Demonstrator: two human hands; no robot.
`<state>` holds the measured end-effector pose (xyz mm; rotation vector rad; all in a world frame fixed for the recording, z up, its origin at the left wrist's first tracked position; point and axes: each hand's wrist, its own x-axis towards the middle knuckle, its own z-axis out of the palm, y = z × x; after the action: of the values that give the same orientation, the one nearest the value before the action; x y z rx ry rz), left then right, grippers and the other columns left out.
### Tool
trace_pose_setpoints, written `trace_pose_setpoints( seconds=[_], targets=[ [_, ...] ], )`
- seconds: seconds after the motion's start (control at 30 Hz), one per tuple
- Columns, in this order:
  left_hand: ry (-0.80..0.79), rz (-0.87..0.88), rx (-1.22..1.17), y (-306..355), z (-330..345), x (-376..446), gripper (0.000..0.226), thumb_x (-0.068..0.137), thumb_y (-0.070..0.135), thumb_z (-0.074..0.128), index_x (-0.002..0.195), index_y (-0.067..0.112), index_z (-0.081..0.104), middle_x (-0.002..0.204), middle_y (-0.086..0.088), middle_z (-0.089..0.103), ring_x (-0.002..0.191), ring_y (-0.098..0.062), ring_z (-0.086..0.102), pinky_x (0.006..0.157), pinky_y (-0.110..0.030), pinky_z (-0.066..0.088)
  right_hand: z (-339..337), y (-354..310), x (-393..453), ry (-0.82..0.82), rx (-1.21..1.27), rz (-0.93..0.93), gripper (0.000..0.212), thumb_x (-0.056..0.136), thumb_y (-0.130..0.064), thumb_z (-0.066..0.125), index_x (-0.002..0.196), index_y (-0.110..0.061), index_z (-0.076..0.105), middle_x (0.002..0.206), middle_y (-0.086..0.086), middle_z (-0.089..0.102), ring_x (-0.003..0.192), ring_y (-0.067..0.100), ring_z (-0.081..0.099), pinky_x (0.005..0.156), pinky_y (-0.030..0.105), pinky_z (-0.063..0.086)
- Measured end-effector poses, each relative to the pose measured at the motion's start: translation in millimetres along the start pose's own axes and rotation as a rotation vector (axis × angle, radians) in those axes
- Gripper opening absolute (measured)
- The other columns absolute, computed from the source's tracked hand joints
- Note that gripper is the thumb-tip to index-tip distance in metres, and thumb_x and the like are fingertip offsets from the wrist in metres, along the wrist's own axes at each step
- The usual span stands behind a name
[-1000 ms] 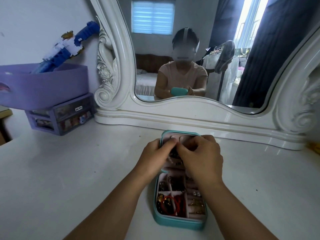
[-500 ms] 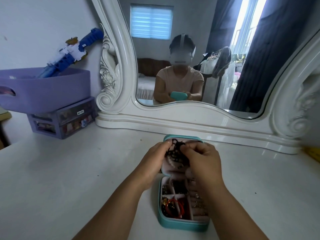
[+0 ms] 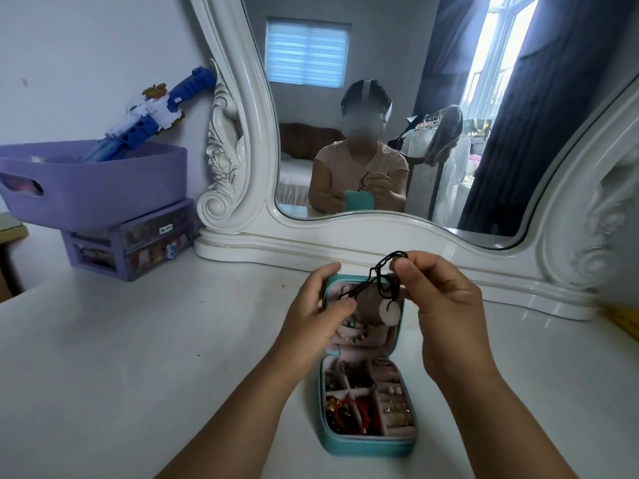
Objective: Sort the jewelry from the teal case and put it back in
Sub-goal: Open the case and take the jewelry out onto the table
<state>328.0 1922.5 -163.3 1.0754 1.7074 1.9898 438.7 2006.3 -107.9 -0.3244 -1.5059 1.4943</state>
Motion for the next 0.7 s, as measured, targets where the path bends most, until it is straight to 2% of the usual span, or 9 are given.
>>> trace_pose_setpoints(
  seconds=[0.03, 0.1, 0.13, 0.23, 0.33, 0.4, 0.53, 0.63, 0.7],
  targets=[
    [0.008, 0.105, 0.114, 0, 0, -1, 0.052, 0.076, 0.029, 0.062, 0.12, 0.05, 0.044, 0.131, 0.016, 0.048, 0.12, 0.004, 0.047, 0.097, -0.014, 0.04, -1, -4, 0, -0.028, 0.01, -0.004, 0.011, 0.083, -0.005, 0.061, 0.074, -0.011, 0.065, 0.067, -0.005, 0.067, 0.064, 0.004, 0.06, 0.058, 0.012, 0.049],
    [0.024, 0.315, 0.35, -4, 3, -1, 0.061, 0.073, 0.037, 0.065, 0.126, 0.053, 0.039, 0.139, 0.022, 0.032, 0.131, 0.007, 0.03, 0.104, -0.01, 0.029, -2, -8, 0, -0.066, 0.041, 0.004, 0.01, 0.084, -0.006, 0.058, 0.078, -0.01, 0.064, 0.07, 0.002, 0.068, 0.066, 0.01, 0.062, 0.06, 0.016, 0.052],
    [0.045, 0.38, 0.434, -7, 4, -1, 0.059, 0.074, 0.042, 0.063, 0.128, 0.051, 0.04, 0.139, 0.023, 0.03, 0.132, 0.004, 0.029, 0.106, -0.014, 0.03, -2, -10, 0, -0.077, 0.071, 0.013, 0.01, 0.085, -0.006, 0.057, 0.079, -0.01, 0.064, 0.072, 0.005, 0.067, 0.067, 0.013, 0.062, 0.06, 0.018, 0.053],
    [0.189, 0.458, 0.556, -13, 4, 3, 0.046, 0.077, 0.042, 0.053, 0.123, 0.04, 0.048, 0.129, 0.016, 0.043, 0.124, -0.007, 0.042, 0.102, -0.034, 0.04, -3, -16, 2, -0.108, 0.174, 0.063, 0.012, 0.086, -0.008, 0.055, 0.078, -0.012, 0.063, 0.071, 0.006, 0.068, 0.067, 0.018, 0.064, 0.061, 0.023, 0.055],
    [0.301, 0.543, 0.545, -10, 3, 10, 0.03, 0.081, 0.031, 0.052, 0.106, 0.027, 0.067, 0.117, 0.008, 0.056, 0.111, -0.013, 0.052, 0.093, -0.035, 0.046, -5, -19, 4, -0.136, 0.235, 0.108, 0.01, 0.088, -0.009, 0.053, 0.08, -0.012, 0.06, 0.069, 0.007, 0.069, 0.063, 0.019, 0.065, 0.062, 0.028, 0.057],
    [0.316, 0.558, 0.535, -6, 3, 13, 0.027, 0.081, 0.031, 0.053, 0.099, 0.022, 0.071, 0.111, 0.01, 0.057, 0.107, -0.011, 0.053, 0.09, -0.028, 0.046, -8, -18, 2, -0.128, 0.199, 0.123, 0.01, 0.089, -0.012, 0.053, 0.08, -0.013, 0.058, 0.067, 0.006, 0.068, 0.06, 0.019, 0.063, 0.061, 0.029, 0.055],
    [0.309, 0.476, 0.473, 1, 7, 11, 0.022, 0.079, 0.034, 0.057, 0.093, 0.028, 0.073, 0.103, 0.014, 0.056, 0.105, -0.011, 0.051, 0.088, -0.012, 0.04, -15, -10, -4, -0.073, 0.05, 0.128, 0.013, 0.091, -0.011, 0.052, 0.078, -0.012, 0.057, 0.061, 0.002, 0.065, 0.049, 0.011, 0.055, 0.046, 0.018, 0.047],
    [0.382, 0.545, 0.604, 4, 8, 10, 0.023, 0.079, 0.034, 0.054, 0.092, 0.029, 0.073, 0.09, 0.008, 0.053, 0.089, -0.013, 0.048, 0.079, -0.019, 0.041, -21, 1, -8, -0.075, -0.134, 0.091, 0.015, 0.089, -0.011, 0.055, 0.075, -0.011, 0.058, 0.064, 0.003, 0.062, 0.051, 0.008, 0.05, 0.043, 0.016, 0.039],
    [0.37, 0.54, 0.556, 12, 10, 8, 0.022, 0.081, 0.033, 0.053, 0.093, 0.029, 0.072, 0.082, 0.008, 0.056, 0.081, -0.01, 0.054, 0.073, -0.023, 0.045, -23, 7, -9, -0.092, -0.191, 0.096, 0.015, 0.088, -0.01, 0.057, 0.073, -0.008, 0.058, 0.063, 0.004, 0.058, 0.054, 0.01, 0.048, 0.045, 0.018, 0.038]
  ],
)
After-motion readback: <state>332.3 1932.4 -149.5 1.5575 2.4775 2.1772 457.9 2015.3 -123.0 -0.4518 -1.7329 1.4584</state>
